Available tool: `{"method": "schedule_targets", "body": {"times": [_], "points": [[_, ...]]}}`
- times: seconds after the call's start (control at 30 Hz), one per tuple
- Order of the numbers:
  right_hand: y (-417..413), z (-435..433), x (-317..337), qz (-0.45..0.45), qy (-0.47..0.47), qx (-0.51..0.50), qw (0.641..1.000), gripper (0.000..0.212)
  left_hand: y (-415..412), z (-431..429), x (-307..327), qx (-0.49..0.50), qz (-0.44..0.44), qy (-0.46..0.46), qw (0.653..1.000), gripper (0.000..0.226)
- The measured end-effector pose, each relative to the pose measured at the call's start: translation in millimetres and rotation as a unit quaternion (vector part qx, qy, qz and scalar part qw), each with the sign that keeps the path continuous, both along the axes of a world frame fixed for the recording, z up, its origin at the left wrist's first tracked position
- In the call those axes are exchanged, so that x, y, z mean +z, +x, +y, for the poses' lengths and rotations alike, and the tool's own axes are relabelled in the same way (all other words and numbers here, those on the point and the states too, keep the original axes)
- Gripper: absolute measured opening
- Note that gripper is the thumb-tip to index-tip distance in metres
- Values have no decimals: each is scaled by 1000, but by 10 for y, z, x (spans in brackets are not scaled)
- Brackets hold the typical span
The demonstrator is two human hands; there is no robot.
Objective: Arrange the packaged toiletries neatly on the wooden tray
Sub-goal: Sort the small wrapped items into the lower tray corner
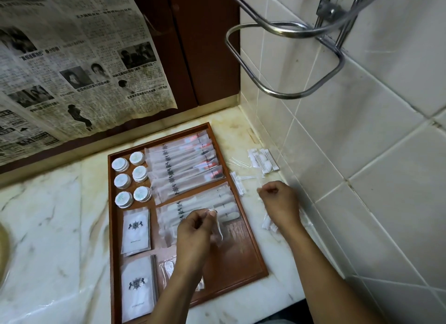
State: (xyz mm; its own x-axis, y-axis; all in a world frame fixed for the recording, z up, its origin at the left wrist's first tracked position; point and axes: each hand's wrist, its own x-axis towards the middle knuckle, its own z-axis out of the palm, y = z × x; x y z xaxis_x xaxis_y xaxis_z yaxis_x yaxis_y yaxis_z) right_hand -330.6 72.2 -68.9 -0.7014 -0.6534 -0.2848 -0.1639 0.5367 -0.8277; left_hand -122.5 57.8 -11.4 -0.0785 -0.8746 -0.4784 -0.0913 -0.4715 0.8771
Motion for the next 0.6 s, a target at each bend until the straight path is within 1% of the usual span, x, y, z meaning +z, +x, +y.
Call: {"method": "schedule_targets", "body": {"times": [0.03,0.1,0.2,0.23,0.3,0.37,0.4,0.43,0.5,0.53,0.57,0.6], "points": [[-15,16,39,-44,-23,-29,998,8,-3,-2,16,-3,-2,-9,1000,17],[-29,65,120,-81,-57,-67,993,9,-19,6,88,-5,2,-34,999,14],[-17,154,246,-126,-104,-87,983,13,-70,28,236,6,91,-41,995,6],[-5,185,300,-146,-121,-84,978,18,-73,29,237,1,97,-54,994,8],[37,262,418,-170,-153,-59,972,27,-52,28,201,-39,56,-99,993,18],[101,344,540,-187,-170,-19,967,26,-7,10,203,-106,-18,-165,980,30],[139,382,597,-203,-166,4,965,22,20,-5,225,-144,-57,-214,964,35],[180,421,657,-226,-157,28,961,17,45,-29,254,-187,-99,-273,939,38],[269,502,767,-287,-136,77,945,9,84,-81,304,-279,-180,-371,868,41],[303,537,802,-316,-132,99,934,7,84,-112,322,-312,-211,-393,839,42],[352,572,850,-339,-132,118,924,6,101,-128,344,-328,-235,-408,819,42],[385,597,876,-360,-134,127,914,7,103,-146,355,-333,-248,-421,806,40]]}}
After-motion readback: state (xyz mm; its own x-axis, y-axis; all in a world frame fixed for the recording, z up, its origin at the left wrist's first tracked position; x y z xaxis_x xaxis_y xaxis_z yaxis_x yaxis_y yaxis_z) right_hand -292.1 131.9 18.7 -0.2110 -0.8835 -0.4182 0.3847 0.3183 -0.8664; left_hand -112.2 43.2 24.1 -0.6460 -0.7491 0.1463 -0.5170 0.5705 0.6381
